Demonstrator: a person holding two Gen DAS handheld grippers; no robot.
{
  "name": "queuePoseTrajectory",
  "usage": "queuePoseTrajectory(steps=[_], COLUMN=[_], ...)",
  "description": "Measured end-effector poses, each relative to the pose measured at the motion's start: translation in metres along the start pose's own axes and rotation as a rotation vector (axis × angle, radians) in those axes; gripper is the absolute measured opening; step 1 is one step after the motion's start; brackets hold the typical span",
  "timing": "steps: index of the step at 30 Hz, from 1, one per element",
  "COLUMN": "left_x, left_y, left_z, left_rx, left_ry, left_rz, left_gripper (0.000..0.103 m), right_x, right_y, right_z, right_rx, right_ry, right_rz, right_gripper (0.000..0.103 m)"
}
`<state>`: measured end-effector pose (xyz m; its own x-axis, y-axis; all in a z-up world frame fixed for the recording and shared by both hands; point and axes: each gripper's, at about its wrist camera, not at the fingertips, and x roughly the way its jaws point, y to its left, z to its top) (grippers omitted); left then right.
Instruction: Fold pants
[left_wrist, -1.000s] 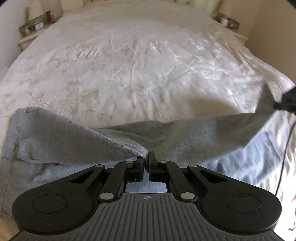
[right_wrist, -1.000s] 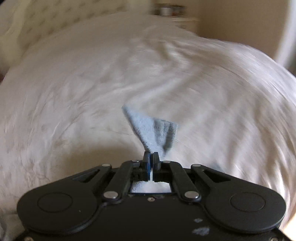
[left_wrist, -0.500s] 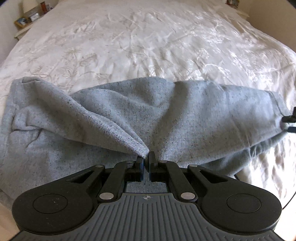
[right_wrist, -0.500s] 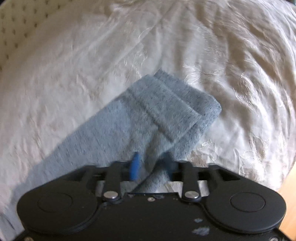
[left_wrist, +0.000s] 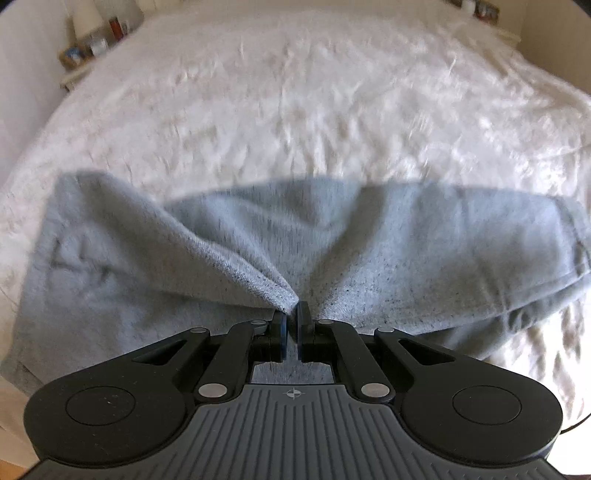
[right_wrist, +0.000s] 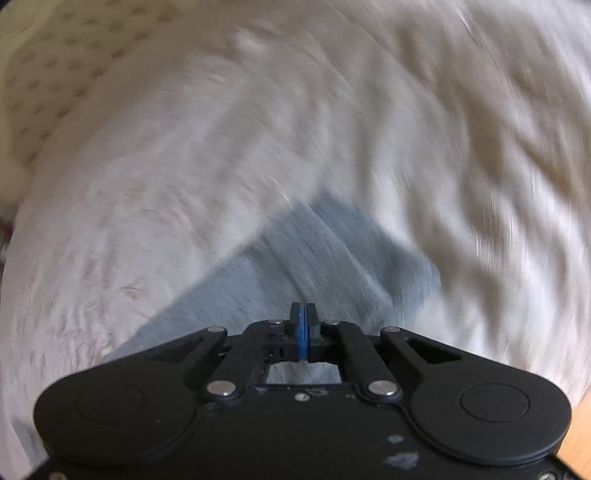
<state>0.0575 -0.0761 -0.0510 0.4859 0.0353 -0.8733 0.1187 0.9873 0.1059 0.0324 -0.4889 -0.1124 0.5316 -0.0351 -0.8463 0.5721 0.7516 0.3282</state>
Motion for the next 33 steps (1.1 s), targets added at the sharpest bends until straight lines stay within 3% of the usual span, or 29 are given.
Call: queuePoseTrajectory(steps=[2, 4, 8, 11, 17, 18, 19, 20, 25, 28, 33], left_x=[-0.015, -0.019, -0.003, 0.005, 0.009, 0.009, 0.009, 0.009, -0.005, -0.011, 0.022], left_y=[-0.005, -0.013, -0.017, -0.015, -0.012, -0.013, -0.013, -0.014, -0.016, -0.027, -0.050], left_z=[-0.001, -0.007, -0.018, -0.020, -0.021, -0.021, -0.022, -0.022, -0.019, -0.024, -0.042], left_rx=[0.014, 0.032, -0.001, -0.019, -0.017, -0.019, -0.020, -0.021, -0.023, 0.005, 0.076], left_ry=[-0.043, -0.047, 0.016, 0.041, 0.050, 0.050, 0.051, 0.052, 0.014, 0.006, 0.120], left_rz=[0.002, 0.008, 0.025, 0.032, 0.043, 0.044, 0.044, 0.045, 0.045, 0.012, -0.002], left_gripper=[0.005, 0.005, 0.004, 0.004, 0.005, 0.004, 0.005, 0.005, 0.004, 0.004, 0.004], right_x=[-0.023, -0.032, -0.011, 0.007, 0.030, 0.031, 0.032, 0.031, 0.002, -0.014, 0.029], right_y=[0.005, 0.000, -0.027, -0.029, -0.035, -0.036, -0.036, -0.035, -0.021, -0.021, -0.044], right_z=[0.007, 0.013, 0.011, 0.002, -0.010, -0.010, -0.010, -0.009, 0.003, 0.010, 0.008], right_rx=[-0.078, -0.072, -0.024, -0.061, -0.104, -0.100, -0.098, -0.105, -0.211, -0.231, -0.192], right_ry=[-0.075, -0.096, -0.015, 0.028, 0.062, 0.067, 0.069, 0.068, -0.032, -0.091, 0.068], right_rz=[0.011, 0.006, -0.009, -0.035, -0.064, -0.060, -0.060, -0.071, -0.050, -0.096, -0.180], right_gripper=[0.002, 0.006, 0.035, 0.050, 0.046, 0.039, 0.018, 0.006, 0.005, 0.005, 0.006])
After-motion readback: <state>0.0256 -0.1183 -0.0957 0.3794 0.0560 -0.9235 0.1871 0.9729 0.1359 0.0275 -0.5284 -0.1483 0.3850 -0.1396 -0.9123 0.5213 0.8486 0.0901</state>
